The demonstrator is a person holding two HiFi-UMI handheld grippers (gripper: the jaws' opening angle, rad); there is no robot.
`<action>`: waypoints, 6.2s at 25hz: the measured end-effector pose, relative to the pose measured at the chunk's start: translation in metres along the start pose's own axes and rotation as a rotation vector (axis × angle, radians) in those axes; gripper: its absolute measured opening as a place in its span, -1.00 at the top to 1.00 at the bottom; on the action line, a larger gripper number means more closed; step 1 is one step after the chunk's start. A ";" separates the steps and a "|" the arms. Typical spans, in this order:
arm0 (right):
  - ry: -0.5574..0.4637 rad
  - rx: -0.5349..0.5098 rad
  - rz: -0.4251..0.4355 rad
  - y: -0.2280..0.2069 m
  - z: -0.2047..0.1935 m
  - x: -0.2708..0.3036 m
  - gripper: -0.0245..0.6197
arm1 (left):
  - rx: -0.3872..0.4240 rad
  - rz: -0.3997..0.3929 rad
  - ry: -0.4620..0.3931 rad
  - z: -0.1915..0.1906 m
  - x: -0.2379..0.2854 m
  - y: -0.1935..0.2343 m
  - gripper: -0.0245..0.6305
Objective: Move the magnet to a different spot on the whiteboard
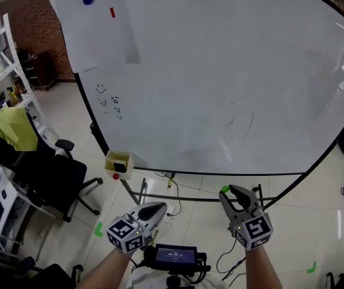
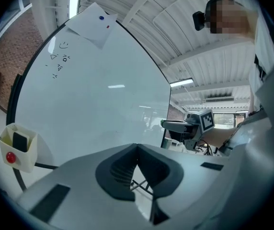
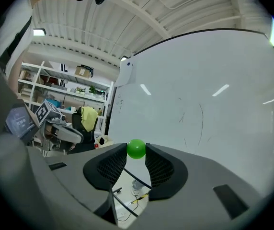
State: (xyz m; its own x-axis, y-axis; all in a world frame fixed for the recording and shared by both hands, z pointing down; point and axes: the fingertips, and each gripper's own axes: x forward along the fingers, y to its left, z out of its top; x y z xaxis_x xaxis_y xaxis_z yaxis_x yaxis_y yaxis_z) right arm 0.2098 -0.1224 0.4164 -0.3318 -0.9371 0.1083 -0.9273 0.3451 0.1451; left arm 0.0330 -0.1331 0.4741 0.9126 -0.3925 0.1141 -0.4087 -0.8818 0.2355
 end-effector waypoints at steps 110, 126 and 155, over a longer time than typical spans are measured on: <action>0.043 0.262 -0.625 -0.175 -0.026 0.164 0.45 | 0.037 -0.210 0.110 0.027 0.132 0.148 0.85; 0.067 0.230 -0.583 -0.174 -0.025 0.169 0.45 | 0.020 -0.194 0.095 0.029 0.119 0.167 0.85; 0.019 0.305 -0.302 -0.113 -0.054 0.021 0.61 | 0.040 -0.058 0.092 0.001 0.114 0.047 0.85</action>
State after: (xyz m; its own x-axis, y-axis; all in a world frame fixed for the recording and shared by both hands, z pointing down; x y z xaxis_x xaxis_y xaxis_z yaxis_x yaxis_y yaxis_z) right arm 0.3175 -0.1783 0.4558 -0.0367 -0.9916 0.1240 -0.9920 0.0212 -0.1244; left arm 0.1179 -0.2195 0.4971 0.9296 -0.3160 0.1899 -0.3525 -0.9128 0.2062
